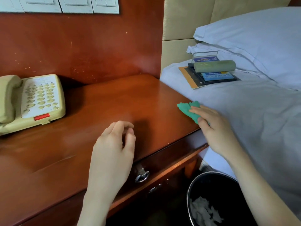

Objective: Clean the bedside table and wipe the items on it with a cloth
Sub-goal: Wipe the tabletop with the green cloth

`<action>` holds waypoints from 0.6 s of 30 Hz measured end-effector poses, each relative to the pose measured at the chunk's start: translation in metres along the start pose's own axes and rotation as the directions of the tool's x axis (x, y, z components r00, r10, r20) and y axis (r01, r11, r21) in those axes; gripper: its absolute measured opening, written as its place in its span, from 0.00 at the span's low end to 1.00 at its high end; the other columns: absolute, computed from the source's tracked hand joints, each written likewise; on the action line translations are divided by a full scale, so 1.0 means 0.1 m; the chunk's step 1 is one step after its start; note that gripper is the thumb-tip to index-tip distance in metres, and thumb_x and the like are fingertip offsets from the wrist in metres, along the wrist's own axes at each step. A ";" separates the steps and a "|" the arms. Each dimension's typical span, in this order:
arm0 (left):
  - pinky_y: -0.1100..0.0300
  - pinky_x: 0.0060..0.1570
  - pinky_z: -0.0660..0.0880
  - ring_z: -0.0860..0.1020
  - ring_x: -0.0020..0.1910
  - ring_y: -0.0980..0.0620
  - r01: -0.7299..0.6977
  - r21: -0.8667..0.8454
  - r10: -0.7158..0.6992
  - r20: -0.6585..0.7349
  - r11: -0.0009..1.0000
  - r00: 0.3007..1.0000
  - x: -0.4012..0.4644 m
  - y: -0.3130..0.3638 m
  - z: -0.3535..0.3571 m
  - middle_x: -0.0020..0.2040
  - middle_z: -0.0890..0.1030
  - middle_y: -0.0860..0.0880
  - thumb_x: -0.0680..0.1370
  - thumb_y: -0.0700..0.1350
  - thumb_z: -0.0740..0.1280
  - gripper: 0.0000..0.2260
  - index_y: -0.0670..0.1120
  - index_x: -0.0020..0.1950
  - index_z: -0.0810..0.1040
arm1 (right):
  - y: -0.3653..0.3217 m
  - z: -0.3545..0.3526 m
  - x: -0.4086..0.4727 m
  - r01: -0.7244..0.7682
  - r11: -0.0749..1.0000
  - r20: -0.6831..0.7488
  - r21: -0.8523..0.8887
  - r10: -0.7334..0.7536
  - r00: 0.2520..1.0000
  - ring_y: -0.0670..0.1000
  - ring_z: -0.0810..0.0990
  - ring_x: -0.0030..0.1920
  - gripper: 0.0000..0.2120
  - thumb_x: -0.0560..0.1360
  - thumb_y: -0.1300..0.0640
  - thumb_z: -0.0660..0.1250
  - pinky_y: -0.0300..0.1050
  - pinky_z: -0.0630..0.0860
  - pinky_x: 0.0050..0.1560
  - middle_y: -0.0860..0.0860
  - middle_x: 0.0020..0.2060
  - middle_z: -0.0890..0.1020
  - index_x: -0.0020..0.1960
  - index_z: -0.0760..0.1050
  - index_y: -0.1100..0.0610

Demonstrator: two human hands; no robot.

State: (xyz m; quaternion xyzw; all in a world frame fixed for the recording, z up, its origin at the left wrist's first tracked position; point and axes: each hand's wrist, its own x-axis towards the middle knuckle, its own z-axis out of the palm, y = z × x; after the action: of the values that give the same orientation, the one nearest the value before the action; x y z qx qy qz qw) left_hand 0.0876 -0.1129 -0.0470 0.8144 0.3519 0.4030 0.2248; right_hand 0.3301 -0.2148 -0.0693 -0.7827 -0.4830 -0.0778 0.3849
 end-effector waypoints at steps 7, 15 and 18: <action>0.53 0.48 0.75 0.77 0.46 0.54 0.023 -0.014 -0.023 0.017 1.000 1.000 0.01 0.01 0.02 0.45 0.79 0.56 0.79 0.46 0.61 0.07 0.51 0.51 0.78 | 0.01 0.02 0.52 -0.024 0.994 0.274 -0.106 0.053 0.960 0.46 0.60 0.73 0.21 0.80 0.61 0.55 0.37 0.50 0.70 0.44 0.73 0.65 0.72 0.67 0.51; 0.59 0.45 0.73 0.77 0.45 0.56 0.036 0.008 -0.036 0.003 0.999 0.999 0.01 -0.01 0.04 0.44 0.79 0.57 0.80 0.45 0.61 0.06 0.52 0.50 0.77 | -0.09 0.39 1.27 0.051 0.984 0.544 -0.172 0.052 0.837 0.49 0.49 0.76 0.23 0.83 0.54 0.49 0.42 0.43 0.72 0.47 0.77 0.53 0.77 0.52 0.48; 0.58 0.44 0.74 0.77 0.45 0.56 0.037 0.018 -0.036 -0.006 0.999 0.999 0.01 -0.01 0.03 0.43 0.78 0.57 0.80 0.45 0.61 0.06 0.51 0.50 0.77 | -0.10 0.46 1.34 0.084 0.974 0.549 -0.208 0.045 0.835 0.50 0.47 0.77 0.23 0.83 0.53 0.49 0.46 0.45 0.75 0.48 0.77 0.52 0.78 0.50 0.49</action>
State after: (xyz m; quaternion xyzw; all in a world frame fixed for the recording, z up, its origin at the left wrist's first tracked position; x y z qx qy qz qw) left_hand 0.0904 -0.1115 -0.0491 0.8087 0.3711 0.3979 0.2237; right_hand 0.3801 -0.0879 -0.0298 -0.8053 -0.5691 0.0925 0.1385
